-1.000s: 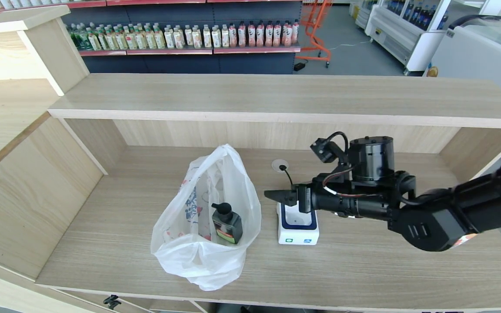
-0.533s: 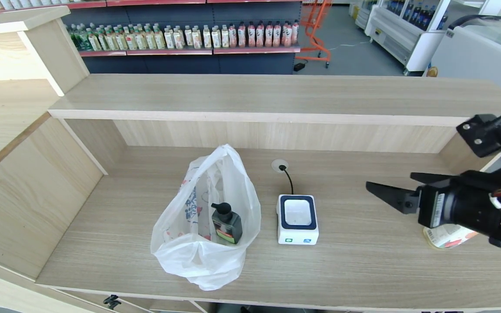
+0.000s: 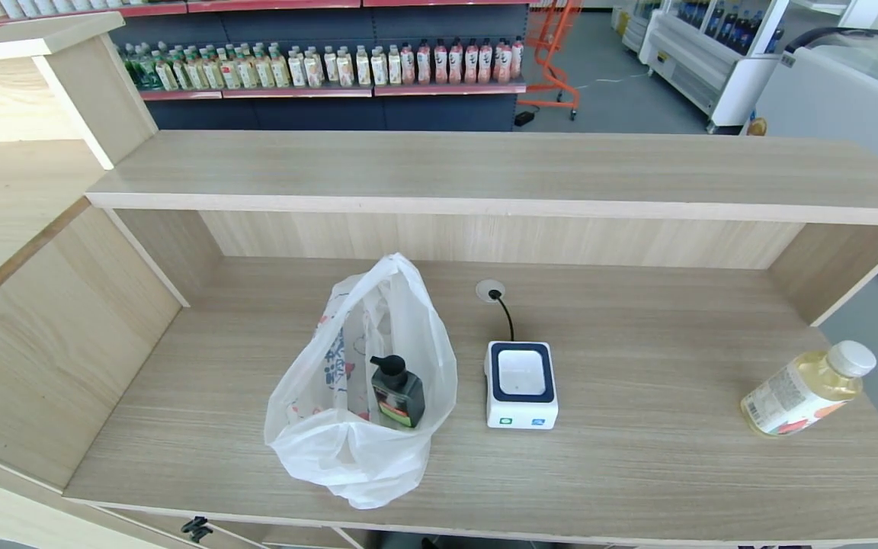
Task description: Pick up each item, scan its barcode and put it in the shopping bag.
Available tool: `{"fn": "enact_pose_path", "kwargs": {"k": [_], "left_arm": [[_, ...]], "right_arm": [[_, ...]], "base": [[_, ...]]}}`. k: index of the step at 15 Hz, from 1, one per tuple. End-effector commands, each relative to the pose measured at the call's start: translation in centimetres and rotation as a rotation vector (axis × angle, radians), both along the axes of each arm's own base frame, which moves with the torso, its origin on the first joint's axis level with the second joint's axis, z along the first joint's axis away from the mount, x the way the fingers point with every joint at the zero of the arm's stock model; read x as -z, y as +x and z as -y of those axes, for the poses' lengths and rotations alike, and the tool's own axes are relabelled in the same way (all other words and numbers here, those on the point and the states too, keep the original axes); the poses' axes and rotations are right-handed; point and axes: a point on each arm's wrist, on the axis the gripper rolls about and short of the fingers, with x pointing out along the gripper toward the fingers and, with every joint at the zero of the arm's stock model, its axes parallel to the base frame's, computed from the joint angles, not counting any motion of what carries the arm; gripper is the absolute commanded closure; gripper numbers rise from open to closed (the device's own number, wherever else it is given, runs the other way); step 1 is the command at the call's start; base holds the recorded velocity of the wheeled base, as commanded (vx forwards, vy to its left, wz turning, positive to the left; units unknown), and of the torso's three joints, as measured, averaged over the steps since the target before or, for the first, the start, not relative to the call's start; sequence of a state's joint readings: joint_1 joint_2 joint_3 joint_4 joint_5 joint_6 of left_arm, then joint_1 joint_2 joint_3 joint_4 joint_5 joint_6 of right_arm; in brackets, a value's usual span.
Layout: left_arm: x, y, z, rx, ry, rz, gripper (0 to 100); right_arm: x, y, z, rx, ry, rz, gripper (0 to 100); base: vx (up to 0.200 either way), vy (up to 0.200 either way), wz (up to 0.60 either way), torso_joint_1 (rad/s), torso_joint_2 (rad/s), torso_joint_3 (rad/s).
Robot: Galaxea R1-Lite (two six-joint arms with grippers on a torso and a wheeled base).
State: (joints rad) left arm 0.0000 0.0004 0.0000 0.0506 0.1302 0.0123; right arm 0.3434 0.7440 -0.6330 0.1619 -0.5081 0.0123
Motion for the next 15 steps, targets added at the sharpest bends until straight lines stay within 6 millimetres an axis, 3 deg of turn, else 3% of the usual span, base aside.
{"fn": "enact_pose_path", "kwargs": {"k": [1,4,6,9,10,11,12,15], "left_arm": [[0.0,0.0,0.0,0.000,0.000,0.000,0],[0.0,0.0,0.0,0.000,0.000,0.000,0],[0.0,0.0,0.0,0.000,0.000,0.000,0],[0.0,0.0,0.0,0.000,0.000,0.000,0],[0.0,0.0,0.0,0.000,0.000,-0.001,0],[0.0,0.0,0.0,0.000,0.001,-0.001,0],[0.0,0.0,0.0,0.000,0.000,-0.001,0],[0.0,0.0,0.0,0.000,0.000,0.000,0]], "right_arm": [[0.2,-1.5,0.5,-0.009,-0.027,0.040,0],[-0.2,-1.8,0.5,-0.097,-0.050,0.057,0],[-0.7,-0.8,0.1,-0.138,-0.042,0.081,0],[-1.0,-0.1,0.2,-0.068,0.022,0.089,0],[1.0,-1.1,0.5,-0.079,0.055,-0.019,0],[1.4,-2.2,0.7,-0.103,-0.010,-0.046,0],[1.4,-2.4,0.7,-0.140,-0.061,-0.044,0],[0.3,-2.4,0.1,-0.361,0.096,-0.015,0]], "base": [[0.000,0.000,0.00,0.000,0.00,0.000],[0.000,0.000,0.00,0.000,0.00,0.000],[0.000,0.000,0.00,0.000,0.00,0.000],[0.000,0.000,0.00,0.000,0.00,0.000],[0.000,0.000,0.00,0.000,0.00,0.000],[0.000,0.000,0.00,0.000,0.00,0.000],[0.000,0.000,0.00,0.000,0.00,0.000],[0.000,0.000,0.00,0.000,0.00,0.000]]}}
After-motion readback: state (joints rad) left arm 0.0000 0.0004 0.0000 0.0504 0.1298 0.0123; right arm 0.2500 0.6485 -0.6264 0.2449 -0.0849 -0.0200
